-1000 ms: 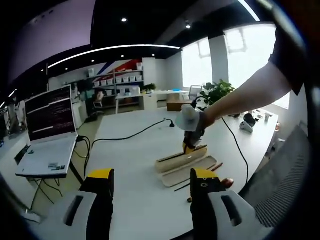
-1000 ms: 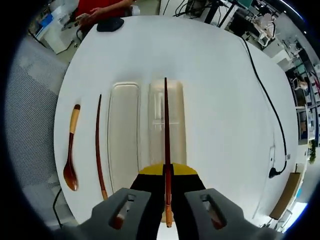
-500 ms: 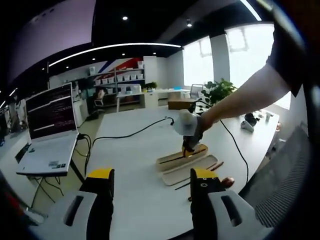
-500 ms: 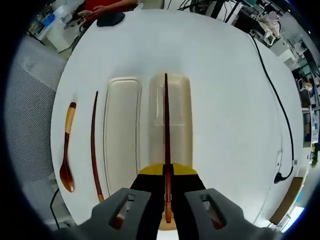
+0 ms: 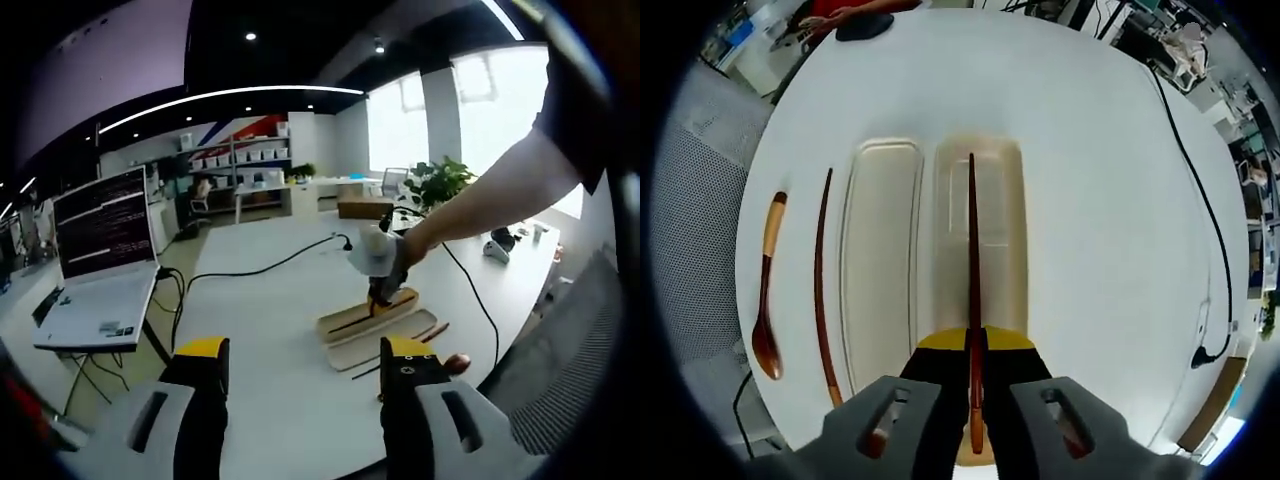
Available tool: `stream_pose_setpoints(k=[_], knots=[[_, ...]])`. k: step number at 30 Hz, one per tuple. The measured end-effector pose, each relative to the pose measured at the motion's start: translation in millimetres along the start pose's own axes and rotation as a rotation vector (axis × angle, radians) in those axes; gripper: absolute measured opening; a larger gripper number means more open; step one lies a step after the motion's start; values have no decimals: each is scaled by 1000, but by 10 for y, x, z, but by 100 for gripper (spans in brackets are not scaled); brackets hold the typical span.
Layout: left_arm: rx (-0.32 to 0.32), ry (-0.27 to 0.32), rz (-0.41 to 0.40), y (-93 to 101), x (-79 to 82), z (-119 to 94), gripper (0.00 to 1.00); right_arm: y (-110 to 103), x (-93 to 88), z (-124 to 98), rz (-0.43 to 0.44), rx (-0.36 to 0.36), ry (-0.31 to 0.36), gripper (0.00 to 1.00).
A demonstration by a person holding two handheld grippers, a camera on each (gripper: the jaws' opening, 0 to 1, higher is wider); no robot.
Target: Arrange the utensils inside the cutlery case until each visible utensil rests in its matching compartment.
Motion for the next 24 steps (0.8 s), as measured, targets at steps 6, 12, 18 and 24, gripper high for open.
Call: stream_pose_setpoints(k=[6,12,18,24], knots=[[1,9,-4,5,14,-2,62,-3,-17,-22,-49,-22,-1,5],[1,14,-1,6,21,-5,62,-21,-40,-149,-18,-44,16,9],[-1,17,7,14,29,-7,62,-24,-43,-343,12,-132,89,19],[1,22,11,17,33,-24,62,-88,-77,-528,77,-236,165,28]])
Point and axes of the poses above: the point that each gripper's makers call its tool centre point, and the gripper's own axes: z roughly forward along the fingers, y roughly to its right, x roughly out of its top, the point moved 9 cm from there along -z, roughly backward along the fingers, and after that the axes turned 6 degrees about -z, right-handed, at the moved point
